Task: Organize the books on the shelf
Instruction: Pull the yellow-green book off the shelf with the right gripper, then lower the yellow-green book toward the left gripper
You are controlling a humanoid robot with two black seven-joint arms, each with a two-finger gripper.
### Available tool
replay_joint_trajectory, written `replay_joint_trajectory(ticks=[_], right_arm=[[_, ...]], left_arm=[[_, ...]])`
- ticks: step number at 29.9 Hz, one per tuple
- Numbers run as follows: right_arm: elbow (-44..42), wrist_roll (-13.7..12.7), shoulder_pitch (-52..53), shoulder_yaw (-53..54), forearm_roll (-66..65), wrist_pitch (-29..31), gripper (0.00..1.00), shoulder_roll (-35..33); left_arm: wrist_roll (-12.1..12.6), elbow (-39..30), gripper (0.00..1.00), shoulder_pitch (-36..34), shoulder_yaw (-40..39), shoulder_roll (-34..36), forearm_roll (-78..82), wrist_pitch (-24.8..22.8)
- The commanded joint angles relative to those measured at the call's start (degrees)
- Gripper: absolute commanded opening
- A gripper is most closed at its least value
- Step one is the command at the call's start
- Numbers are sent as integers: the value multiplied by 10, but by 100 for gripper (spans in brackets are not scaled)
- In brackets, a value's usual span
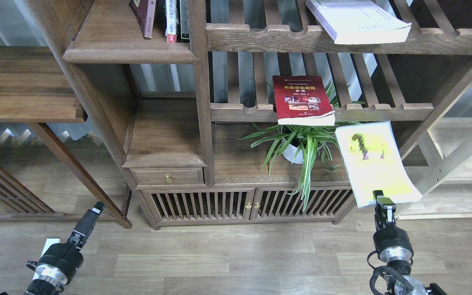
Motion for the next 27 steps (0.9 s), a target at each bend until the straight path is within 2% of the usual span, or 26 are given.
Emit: replay_joint_trajectory(ticks=[1, 11, 18, 27], right_arm=[[0, 0, -21, -2, 2, 0, 5, 12], [14, 0, -64, -44, 0, 0, 4, 33], [59, 5, -99, -126, -3, 0, 4, 38], [64, 7, -89, -225, -20, 0, 4, 49]], left_arm=[[2, 0, 99, 4, 0, -2, 2, 0], [0, 5, 99, 15, 62, -1, 2, 0], [2, 5, 99, 16, 104, 3, 2, 0], [0, 5, 99, 16, 158, -1, 0, 0]])
